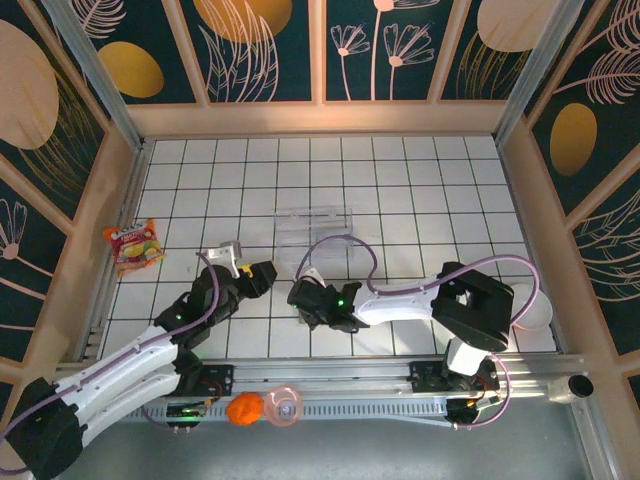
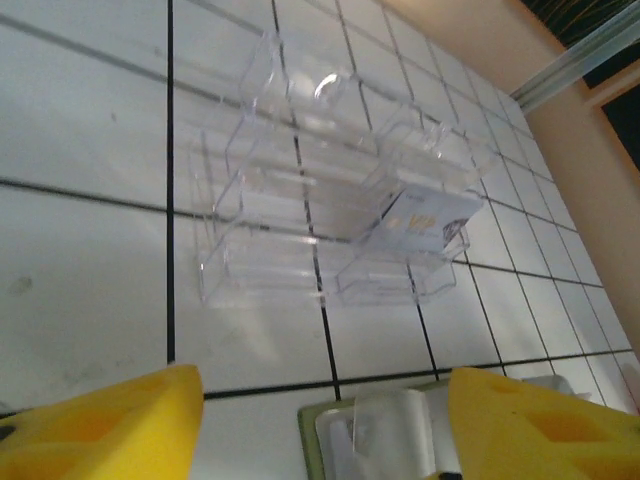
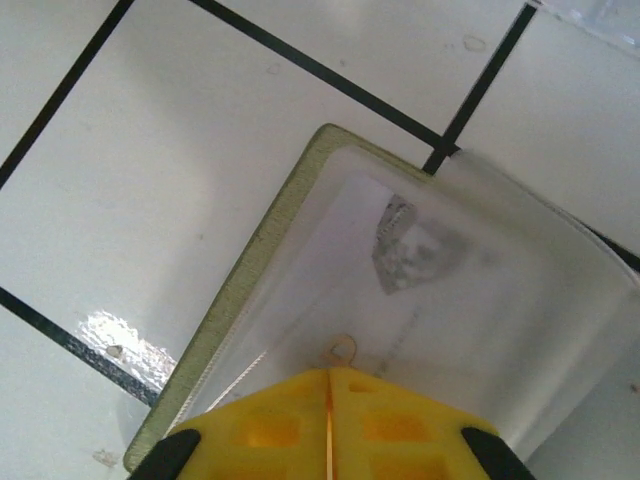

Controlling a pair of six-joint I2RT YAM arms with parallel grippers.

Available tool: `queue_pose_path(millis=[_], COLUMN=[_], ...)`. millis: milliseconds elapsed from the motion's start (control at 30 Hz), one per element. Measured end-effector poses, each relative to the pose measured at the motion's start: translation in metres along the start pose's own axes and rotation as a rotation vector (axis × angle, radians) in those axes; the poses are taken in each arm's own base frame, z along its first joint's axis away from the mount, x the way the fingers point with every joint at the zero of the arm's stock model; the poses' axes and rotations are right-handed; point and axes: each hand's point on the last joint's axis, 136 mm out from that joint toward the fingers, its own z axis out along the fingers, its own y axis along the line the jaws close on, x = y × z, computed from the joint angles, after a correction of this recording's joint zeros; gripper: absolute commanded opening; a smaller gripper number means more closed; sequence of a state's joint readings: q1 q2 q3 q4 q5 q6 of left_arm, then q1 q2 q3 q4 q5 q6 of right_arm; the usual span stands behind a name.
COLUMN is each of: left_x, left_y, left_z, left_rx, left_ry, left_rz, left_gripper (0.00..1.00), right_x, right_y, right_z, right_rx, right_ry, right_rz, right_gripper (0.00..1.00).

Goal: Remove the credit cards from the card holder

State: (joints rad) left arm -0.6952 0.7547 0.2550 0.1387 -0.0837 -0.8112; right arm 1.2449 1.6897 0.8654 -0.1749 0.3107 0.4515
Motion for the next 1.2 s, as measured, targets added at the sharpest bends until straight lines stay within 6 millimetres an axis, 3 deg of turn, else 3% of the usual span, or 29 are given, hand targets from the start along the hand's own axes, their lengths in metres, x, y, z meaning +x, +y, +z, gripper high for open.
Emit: queue_pose_path(millis=[333,433,500,633,833,933,1200], left_x=[0.033,0.037,0.035,0.029,0.030,0.032,0.045], left_y=[0.007,0.010,0.009,0.008,0.012,0.014,0.017], left_z=[0.013,0.014,0.013,0.011,0.011,0.011,0.015], left_rx=[-0.004,-0.012,-0.012,-0.009,-0.021,-0.026,-0.031], left_ry=[0.149,0.163,0.152,0.126,0.123,0.129,0.188], left_rz=[0.012,0.015,0.008,0.005,0.006,0.007,0.030], left_gripper=[0.48,0.61,0.66,0.67,0.64,0.59,0.31], right_x=[-0.016,-0.026,-0.028,-0.027,-0.001,-0.007,-0.007], right_y=[-0.019,-0.017,-0.013,-0.002,0.003,0.005,0.001], right_z=[-0.015,-0.023,-0.025,-0.020,0.004,0.005,0.007], right_rx=[-0.070,-0.105,-0.122,-0.132,-0.072,-0.059,-0.039], right_ry=[-0.084,-0.114,-0.113,-0.083,0.014,0.005,-0.005], right_rz=[0.101,0.121,0.115,0.092,0.038,0.037,0.055], right_gripper=[0.01,0.33,0.41,0.46,0.42,0.33,0.16])
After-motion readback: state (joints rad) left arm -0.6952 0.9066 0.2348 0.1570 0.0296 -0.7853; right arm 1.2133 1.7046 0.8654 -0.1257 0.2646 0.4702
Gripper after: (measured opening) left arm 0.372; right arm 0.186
